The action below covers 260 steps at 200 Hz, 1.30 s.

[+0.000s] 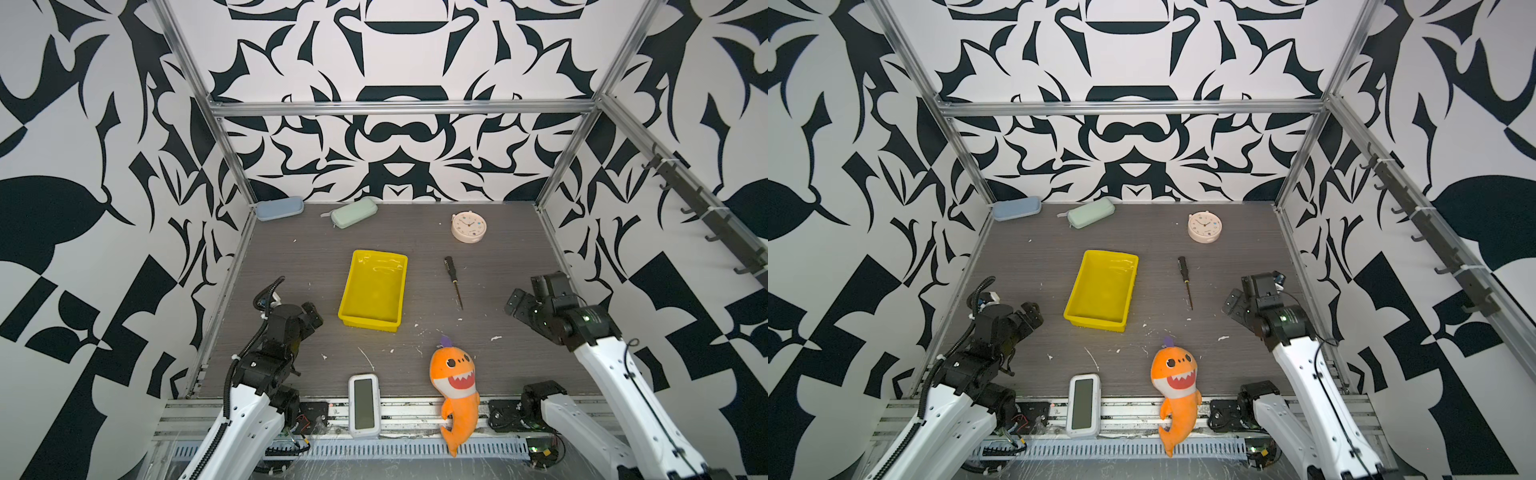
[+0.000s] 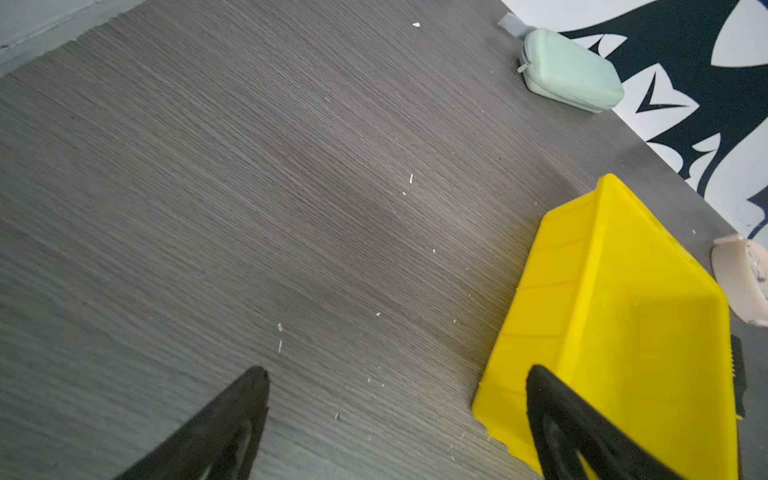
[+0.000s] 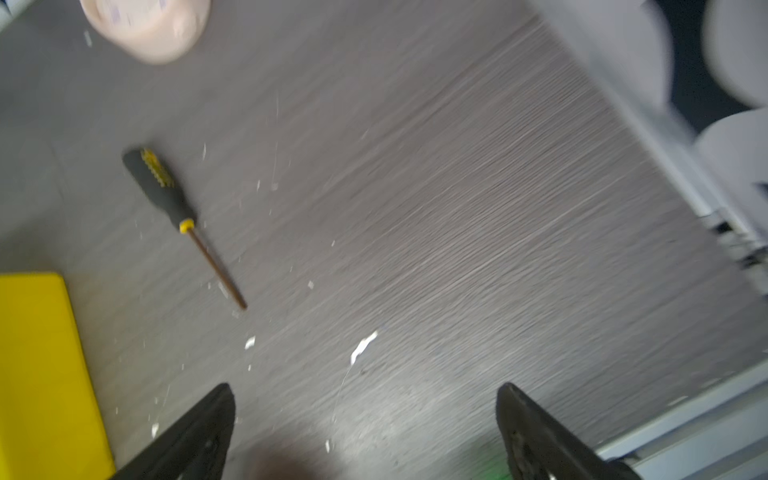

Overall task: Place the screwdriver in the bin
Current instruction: 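Move the right gripper over the black-and-yellow screwdriver while the left arm lifts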

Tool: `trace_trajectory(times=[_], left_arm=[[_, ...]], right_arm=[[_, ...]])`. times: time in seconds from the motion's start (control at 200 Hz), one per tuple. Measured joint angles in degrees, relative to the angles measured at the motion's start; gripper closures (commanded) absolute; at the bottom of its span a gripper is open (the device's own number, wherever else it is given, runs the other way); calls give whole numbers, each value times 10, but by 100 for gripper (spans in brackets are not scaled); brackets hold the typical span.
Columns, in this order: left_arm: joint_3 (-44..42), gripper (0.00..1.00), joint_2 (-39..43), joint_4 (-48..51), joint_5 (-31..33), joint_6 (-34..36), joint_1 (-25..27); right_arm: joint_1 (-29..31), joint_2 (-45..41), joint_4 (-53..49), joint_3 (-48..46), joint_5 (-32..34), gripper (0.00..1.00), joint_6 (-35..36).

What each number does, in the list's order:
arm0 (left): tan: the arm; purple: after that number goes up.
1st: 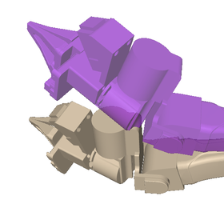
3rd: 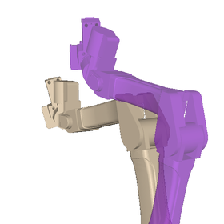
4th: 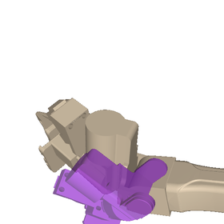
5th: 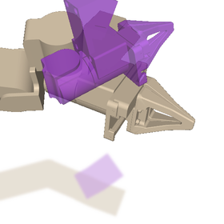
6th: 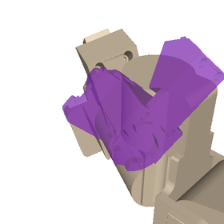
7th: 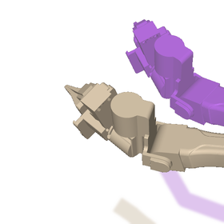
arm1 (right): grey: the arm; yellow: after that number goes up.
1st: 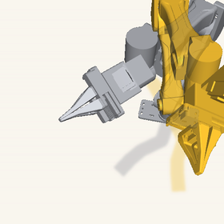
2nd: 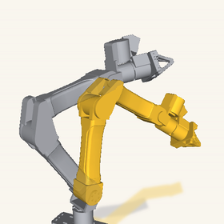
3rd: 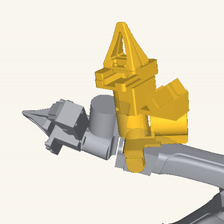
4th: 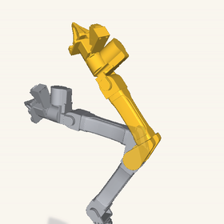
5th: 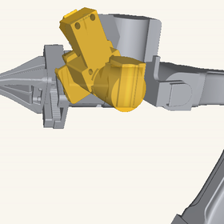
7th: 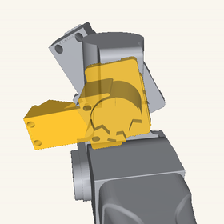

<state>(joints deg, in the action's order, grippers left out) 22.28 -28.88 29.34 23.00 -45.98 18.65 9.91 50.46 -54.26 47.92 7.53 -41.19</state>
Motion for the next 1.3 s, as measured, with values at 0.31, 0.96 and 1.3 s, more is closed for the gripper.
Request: trace_trajectory(times=[0.31,0.96,1.3], left_arm=[[0,1,27,15,23,-28,0],[0,1,-4,14,43,-50,0],[-6,6,26,12,49,-35,0]], right_arm=[[74,142,88,79,-47,3,14],[75,597,131,438,-118,8,107],[56,701,102,483,-111,21,147]])
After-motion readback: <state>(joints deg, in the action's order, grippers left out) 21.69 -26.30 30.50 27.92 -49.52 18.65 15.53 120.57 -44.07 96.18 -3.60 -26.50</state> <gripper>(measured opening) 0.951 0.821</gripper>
